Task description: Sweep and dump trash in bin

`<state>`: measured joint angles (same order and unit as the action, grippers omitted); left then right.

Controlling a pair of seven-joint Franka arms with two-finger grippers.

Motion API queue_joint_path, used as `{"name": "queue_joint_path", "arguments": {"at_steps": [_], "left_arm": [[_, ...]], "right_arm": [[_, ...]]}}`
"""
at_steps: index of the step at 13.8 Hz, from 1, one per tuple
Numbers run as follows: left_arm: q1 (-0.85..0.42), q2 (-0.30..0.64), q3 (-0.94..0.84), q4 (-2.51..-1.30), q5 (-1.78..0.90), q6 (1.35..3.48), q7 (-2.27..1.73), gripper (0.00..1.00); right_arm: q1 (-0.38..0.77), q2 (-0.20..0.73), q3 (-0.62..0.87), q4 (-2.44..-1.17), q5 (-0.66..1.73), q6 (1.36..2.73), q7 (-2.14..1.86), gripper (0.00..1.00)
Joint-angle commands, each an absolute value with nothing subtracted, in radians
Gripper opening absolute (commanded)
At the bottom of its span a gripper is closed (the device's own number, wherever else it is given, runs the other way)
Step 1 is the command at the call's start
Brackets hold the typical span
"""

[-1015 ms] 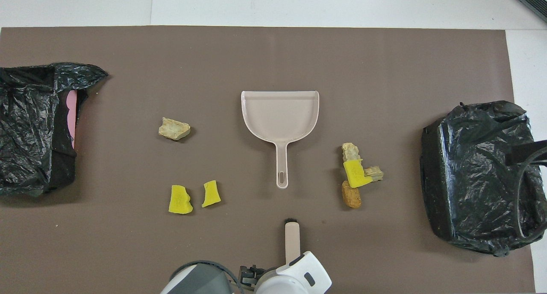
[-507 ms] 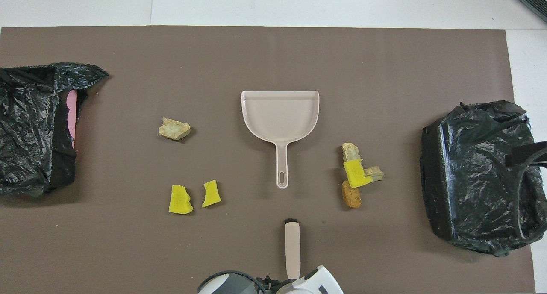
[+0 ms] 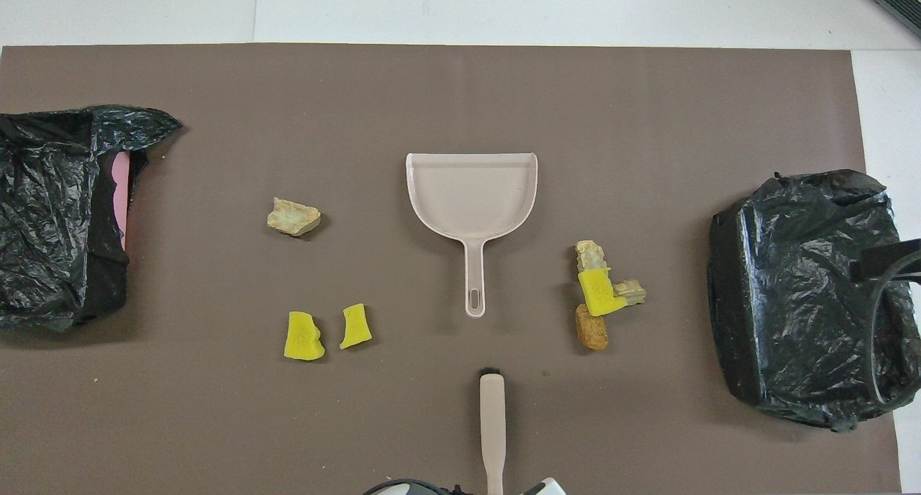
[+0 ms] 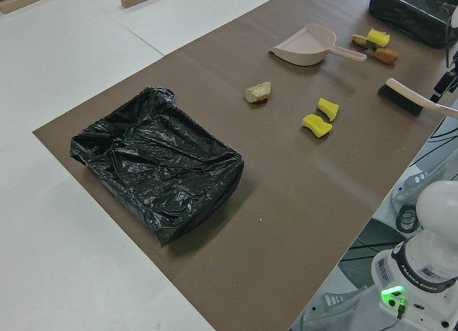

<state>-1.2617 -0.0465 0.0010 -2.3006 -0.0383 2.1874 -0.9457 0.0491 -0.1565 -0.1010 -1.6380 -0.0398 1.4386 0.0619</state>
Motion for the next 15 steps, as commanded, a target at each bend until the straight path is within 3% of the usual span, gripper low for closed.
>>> {"name": "queue_joint_path", "arguments": {"at_steps": [1,6,7,9,11,12,13,15], "left_arm": [[-1.301,0.002,0.020,-2.312,-0.057,2.253,-0.980,1.00],[-1.312,0.006,0.018,-2.310,-0.083,2.252,-1.006,1.00],[-1.312,0.006,0.018,-2.310,-0.083,2.252,-1.015,0.91],[-1.312,0.006,0.018,-2.307,-0.083,2.250,-1.040,0.61],[-1.310,0.003,0.020,-2.307,-0.083,2.244,-1.035,0.23],[-1.301,-0.003,0.020,-2.306,-0.083,2.243,-1.026,0.12],[-1.299,-0.008,0.023,-2.303,-0.083,2.241,-1.025,0.03],[-1.273,-0.017,0.026,-2.299,-0.083,2.224,-1.023,0.00]], "right_arm": [[0.037,-0.184,-0.097,-1.666,-0.038,1.427,0.029,1.00],[0.037,-0.189,-0.098,-1.674,-0.038,1.427,0.028,1.00],[0.037,-0.189,-0.098,-1.674,-0.038,1.427,0.028,1.00],[0.037,-0.189,-0.098,-1.674,-0.040,1.427,0.029,1.00],[0.037,-0.189,-0.098,-1.674,-0.038,1.427,0.028,1.00],[0.037,-0.189,-0.098,-1.674,-0.038,1.427,0.028,1.00],[0.037,-0.189,-0.098,-1.674,-0.038,1.427,0.028,1.00],[0.037,-0.189,-0.098,-1.674,-0.038,1.427,0.029,1.00]]}}
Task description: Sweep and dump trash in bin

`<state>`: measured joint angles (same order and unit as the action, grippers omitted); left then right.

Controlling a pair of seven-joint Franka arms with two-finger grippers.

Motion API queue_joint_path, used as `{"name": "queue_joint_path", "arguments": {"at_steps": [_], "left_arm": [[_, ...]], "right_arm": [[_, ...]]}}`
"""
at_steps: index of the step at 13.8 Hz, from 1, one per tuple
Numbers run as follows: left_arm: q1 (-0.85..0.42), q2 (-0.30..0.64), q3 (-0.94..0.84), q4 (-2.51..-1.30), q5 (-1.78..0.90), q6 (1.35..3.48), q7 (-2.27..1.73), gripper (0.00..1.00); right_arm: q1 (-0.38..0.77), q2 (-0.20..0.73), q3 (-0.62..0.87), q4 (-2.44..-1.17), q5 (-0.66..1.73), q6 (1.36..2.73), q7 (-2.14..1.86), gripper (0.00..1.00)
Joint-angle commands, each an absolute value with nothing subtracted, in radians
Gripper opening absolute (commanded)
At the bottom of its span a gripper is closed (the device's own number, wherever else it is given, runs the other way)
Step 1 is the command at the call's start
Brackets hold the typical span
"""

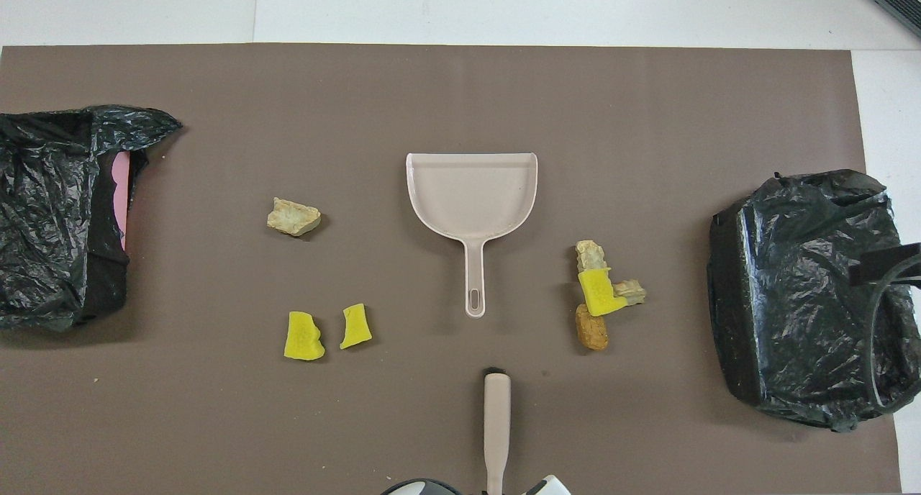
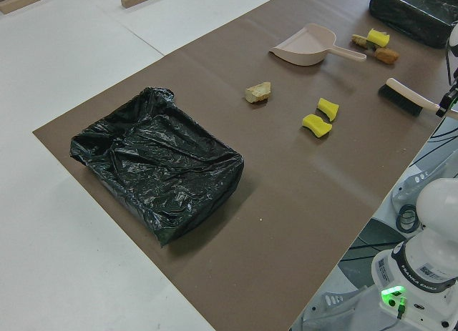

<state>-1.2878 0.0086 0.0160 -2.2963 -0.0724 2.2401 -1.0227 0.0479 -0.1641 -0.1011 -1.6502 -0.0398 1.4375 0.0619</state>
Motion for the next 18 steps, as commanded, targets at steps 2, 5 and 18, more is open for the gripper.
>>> {"name": "queue_joint_path", "arguments": {"at_steps": [2,5,18], "left_arm": [[-1.231,-0.052,0.029,-2.292,-0.083,2.168,-1.011,0.00],[-1.137,-0.074,0.031,-2.252,-0.075,2.076,-0.927,0.00],[-0.507,0.024,0.031,-2.091,0.100,1.986,-0.372,0.00]], "right_arm": [[0.037,-0.189,-0.098,-1.674,-0.040,1.427,0.029,1.00],[0.037,-0.189,-0.098,-1.674,-0.040,1.427,0.028,1.00],[0.208,0.023,-0.052,-1.612,0.034,1.690,0.384,1.00]]}}
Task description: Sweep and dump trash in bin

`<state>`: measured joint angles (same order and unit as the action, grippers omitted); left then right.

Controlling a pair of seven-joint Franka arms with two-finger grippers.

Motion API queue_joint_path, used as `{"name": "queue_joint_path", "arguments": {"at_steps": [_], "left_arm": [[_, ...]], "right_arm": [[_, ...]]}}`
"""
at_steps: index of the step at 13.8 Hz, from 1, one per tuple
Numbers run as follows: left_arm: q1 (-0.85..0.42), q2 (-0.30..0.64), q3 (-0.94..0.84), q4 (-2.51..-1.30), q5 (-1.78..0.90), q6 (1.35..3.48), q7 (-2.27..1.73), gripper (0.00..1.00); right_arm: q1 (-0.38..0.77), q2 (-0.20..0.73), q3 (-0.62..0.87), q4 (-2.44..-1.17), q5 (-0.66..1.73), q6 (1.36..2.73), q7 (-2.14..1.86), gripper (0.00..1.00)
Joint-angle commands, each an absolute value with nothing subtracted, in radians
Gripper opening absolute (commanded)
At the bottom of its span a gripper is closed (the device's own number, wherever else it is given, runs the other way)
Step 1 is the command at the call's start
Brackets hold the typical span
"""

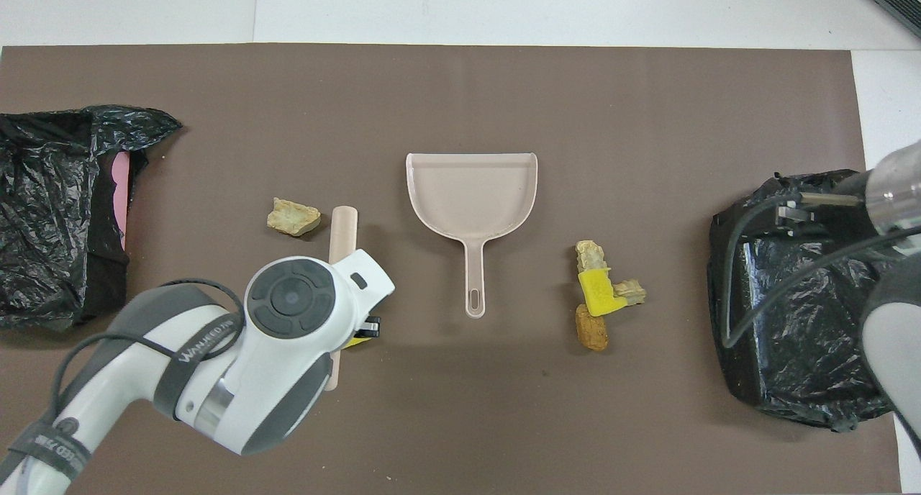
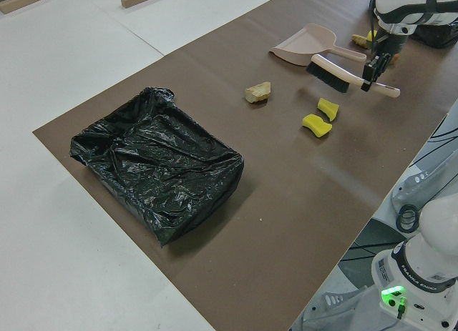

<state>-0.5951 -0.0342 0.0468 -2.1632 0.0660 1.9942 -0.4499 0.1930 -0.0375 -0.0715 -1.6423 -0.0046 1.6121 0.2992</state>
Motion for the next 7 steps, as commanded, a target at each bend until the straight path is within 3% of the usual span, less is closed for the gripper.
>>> {"name": "queue_joint_path", "arguments": {"at_steps": [1,5,7], "left_arm": [[-0.455,0.043,0.031,-2.073,0.115,1.994,-0.310,0.00],[-0.289,0.097,0.031,-2.031,0.123,2.097,-0.136,0.00],[-0.206,0.123,0.029,-2.000,0.121,2.111,-0.008,0.00]], "right_arm": [[0.222,0.076,-0.049,-1.611,0.032,1.728,0.428,1.00],[0.350,0.280,-0.028,-1.574,0.014,1.902,0.572,1.00],[0.402,0.325,-0.026,-1.574,0.017,1.965,0.581,1.00]]}}
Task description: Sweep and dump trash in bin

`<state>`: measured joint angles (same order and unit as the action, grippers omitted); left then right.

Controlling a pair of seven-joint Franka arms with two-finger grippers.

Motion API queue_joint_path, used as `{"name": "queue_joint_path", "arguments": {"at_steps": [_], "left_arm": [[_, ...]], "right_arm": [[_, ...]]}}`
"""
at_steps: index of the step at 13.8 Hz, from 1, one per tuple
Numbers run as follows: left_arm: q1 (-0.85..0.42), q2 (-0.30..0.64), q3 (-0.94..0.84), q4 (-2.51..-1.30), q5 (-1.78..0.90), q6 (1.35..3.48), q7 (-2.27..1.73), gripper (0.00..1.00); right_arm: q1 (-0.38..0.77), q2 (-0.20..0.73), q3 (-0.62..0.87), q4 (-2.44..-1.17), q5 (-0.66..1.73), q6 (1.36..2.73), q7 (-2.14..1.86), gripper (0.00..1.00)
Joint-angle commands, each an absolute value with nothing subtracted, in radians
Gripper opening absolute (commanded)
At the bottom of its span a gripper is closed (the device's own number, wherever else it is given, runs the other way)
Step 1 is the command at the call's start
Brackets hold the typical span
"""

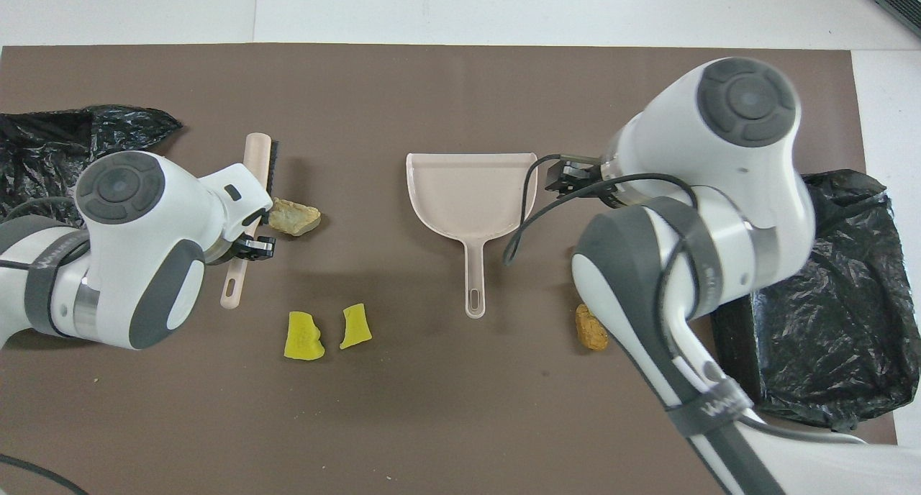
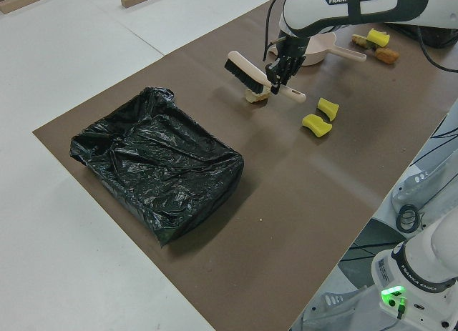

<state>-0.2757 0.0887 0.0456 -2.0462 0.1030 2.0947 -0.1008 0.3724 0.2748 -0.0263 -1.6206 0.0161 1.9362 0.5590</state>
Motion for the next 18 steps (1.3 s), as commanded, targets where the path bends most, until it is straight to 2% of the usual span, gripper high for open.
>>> {"name": "queue_joint_path", "arguments": {"at_steps": [1,5,12,13,14,15,18], "left_arm": [[-0.178,0.130,0.029,-1.991,0.121,2.114,0.047,0.00],[-0.115,0.164,0.029,-1.993,0.121,2.129,0.156,0.00],[-0.130,0.153,0.028,-2.043,0.120,2.109,0.172,0.00],[-0.132,0.150,0.028,-2.049,0.120,2.108,0.181,0.00],[-0.133,0.149,0.028,-2.057,0.120,2.109,0.183,0.00],[-0.133,0.149,0.026,-2.057,0.120,2.103,0.184,0.00],[-0.135,0.149,0.018,-2.054,0.110,2.092,0.189,0.00]], "right_arm": [[0.441,0.340,-0.026,-1.581,0.018,1.998,0.584,1.00],[0.572,0.419,-0.017,-1.620,0.031,2.084,0.612,1.00],[0.615,0.402,-0.017,-1.744,0.014,2.126,0.583,1.00],[0.609,0.400,-0.017,-1.743,0.014,2.112,0.580,0.94],[0.609,0.399,-0.015,-1.743,0.018,2.100,0.592,0.83],[0.614,0.396,-0.015,-1.741,0.028,2.082,0.597,0.78],[0.615,0.391,-0.015,-1.730,0.029,2.040,0.606,0.76]]}}
